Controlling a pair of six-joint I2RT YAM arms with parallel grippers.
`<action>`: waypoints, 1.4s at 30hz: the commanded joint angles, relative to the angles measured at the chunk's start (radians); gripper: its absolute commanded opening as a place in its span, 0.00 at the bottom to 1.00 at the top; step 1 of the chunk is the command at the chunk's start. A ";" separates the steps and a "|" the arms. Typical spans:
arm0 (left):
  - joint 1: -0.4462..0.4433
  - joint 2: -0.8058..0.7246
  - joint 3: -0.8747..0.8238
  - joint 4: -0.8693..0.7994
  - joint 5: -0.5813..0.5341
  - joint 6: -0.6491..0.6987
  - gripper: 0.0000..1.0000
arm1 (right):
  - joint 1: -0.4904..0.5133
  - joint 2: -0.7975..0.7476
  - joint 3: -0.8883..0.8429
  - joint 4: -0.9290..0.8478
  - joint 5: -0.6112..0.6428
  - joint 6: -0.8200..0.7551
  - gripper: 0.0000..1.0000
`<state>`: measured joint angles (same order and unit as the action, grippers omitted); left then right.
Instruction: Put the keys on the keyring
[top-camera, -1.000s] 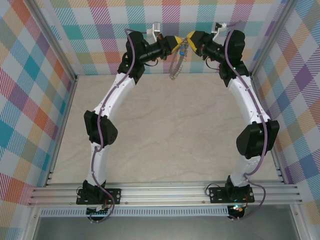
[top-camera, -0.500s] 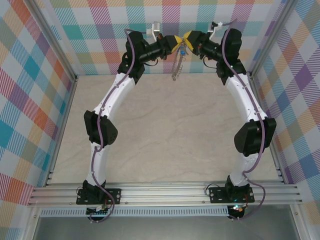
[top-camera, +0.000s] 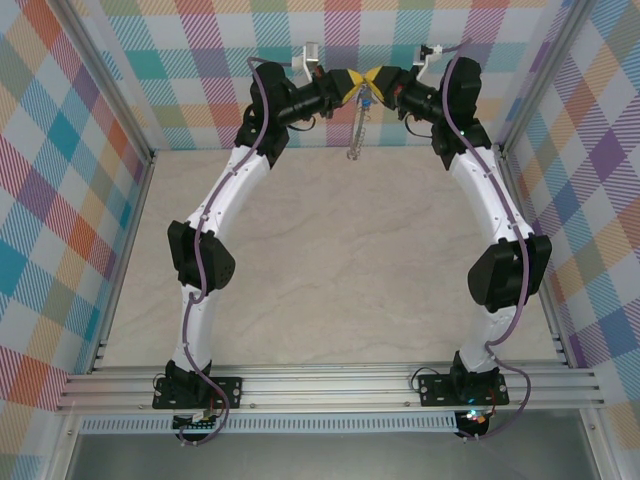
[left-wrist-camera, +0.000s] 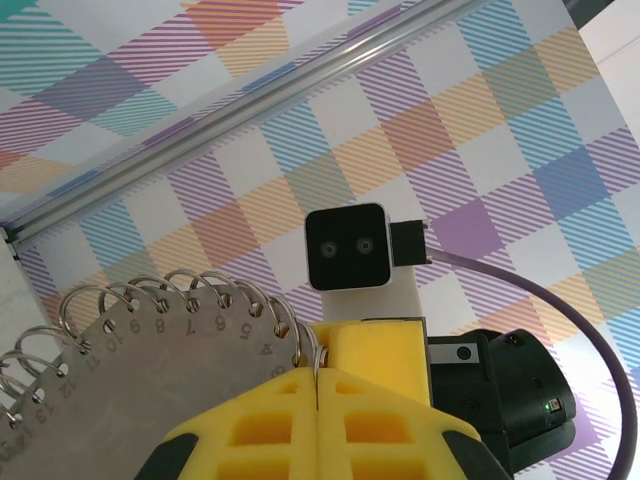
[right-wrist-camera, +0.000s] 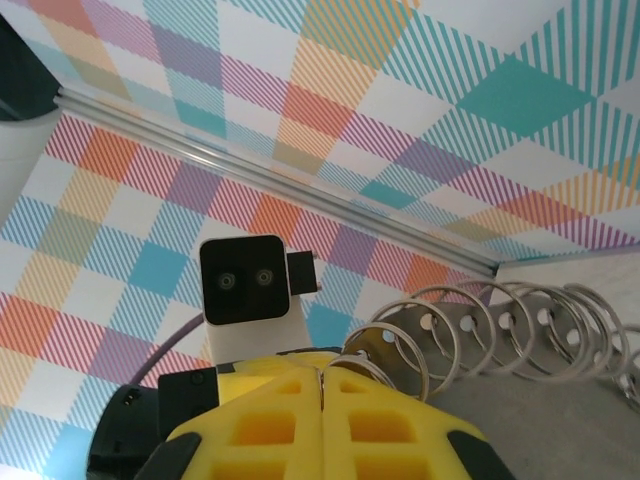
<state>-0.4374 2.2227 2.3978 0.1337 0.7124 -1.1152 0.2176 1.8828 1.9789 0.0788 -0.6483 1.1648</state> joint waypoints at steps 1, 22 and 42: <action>0.003 -0.002 0.005 0.064 -0.003 -0.010 0.00 | 0.016 -0.005 0.026 -0.007 -0.044 -0.015 0.00; 0.073 -0.079 0.008 -0.291 0.054 0.312 0.49 | -0.075 0.063 0.181 -0.251 -0.276 -0.277 0.00; 0.092 -0.085 0.009 -0.255 0.249 0.328 0.44 | -0.087 0.251 0.445 -0.452 -0.616 -0.401 0.00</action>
<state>-0.3500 2.2013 2.3981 -0.1738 0.9051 -0.7948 0.1242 2.1284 2.3978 -0.3557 -1.2102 0.7944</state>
